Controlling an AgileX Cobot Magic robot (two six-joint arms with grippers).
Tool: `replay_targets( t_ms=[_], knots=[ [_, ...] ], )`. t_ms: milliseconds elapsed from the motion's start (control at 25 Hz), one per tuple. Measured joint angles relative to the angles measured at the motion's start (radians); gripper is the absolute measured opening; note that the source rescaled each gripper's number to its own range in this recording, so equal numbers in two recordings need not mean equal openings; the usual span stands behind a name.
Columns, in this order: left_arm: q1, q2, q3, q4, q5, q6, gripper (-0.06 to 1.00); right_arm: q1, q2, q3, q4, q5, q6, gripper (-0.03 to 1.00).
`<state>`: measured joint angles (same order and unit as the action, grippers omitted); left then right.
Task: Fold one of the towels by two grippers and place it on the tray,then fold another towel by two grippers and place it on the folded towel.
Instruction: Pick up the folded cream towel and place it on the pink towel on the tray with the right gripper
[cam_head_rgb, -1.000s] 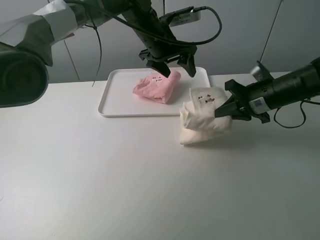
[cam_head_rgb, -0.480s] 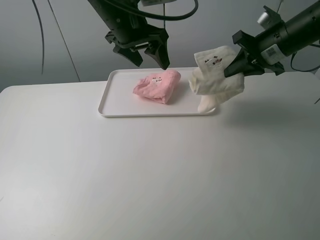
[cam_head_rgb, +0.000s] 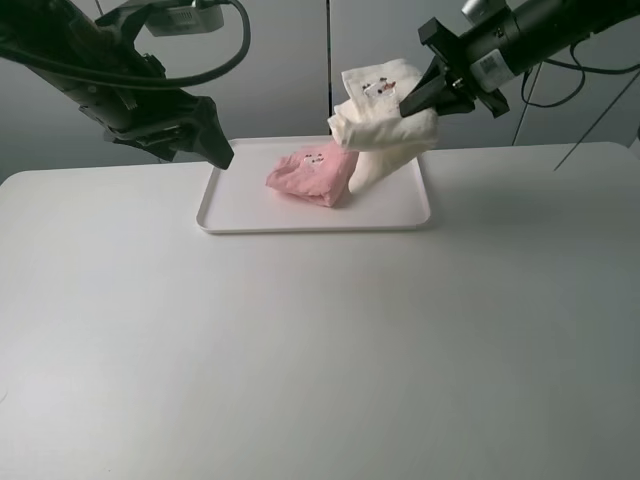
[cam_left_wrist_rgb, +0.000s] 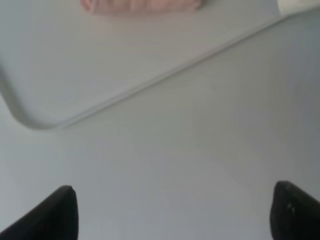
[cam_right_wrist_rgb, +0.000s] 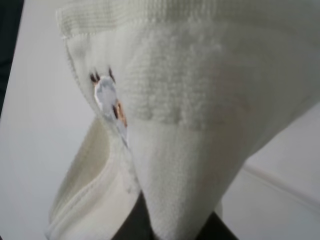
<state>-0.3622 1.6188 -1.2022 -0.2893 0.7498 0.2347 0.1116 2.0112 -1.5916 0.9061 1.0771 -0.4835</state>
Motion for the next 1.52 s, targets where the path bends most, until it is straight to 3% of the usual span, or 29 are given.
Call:
replay_targets(
  t_ms=[200,440,560,760,1160,1240,1360,1440,1520],
  knots=[
    [0.003,-0.008,0.064,-0.006,-0.033,0.002,0.99,0.092,0.151,-0.259,0.042,0.002,0.094,0.08],
    [0.003,-0.011,0.064,-0.016,-0.086,0.002,0.99,0.097,0.348,-0.482,0.333,0.008,0.111,0.08],
    [0.003,-0.011,0.064,-0.016,-0.090,0.002,0.99,0.097,0.433,-0.517,0.410,0.011,0.100,0.08],
    [0.003,-0.011,0.064,-0.016,-0.090,0.002,0.99,0.097,0.541,-0.516,0.401,-0.048,0.061,0.09],
    [0.003,-0.011,0.064,-0.020,-0.100,0.024,0.99,0.097,0.585,-0.516,0.254,-0.120,0.058,0.11],
    [0.003,-0.011,0.064,-0.023,-0.109,0.025,0.99,0.097,0.585,-0.516,0.254,-0.120,0.075,0.27],
    [0.003,-0.011,0.064,-0.023,-0.112,0.026,0.99,0.097,0.585,-0.517,0.254,-0.096,0.079,0.83],
    [0.003,-0.011,0.064,-0.023,-0.112,0.026,0.99,0.095,0.574,-0.517,0.242,-0.078,0.081,0.96],
    [0.003,-0.011,0.064,-0.023,-0.112,0.026,0.99,0.083,0.548,-0.517,0.215,-0.063,0.087,0.99]
  ],
)
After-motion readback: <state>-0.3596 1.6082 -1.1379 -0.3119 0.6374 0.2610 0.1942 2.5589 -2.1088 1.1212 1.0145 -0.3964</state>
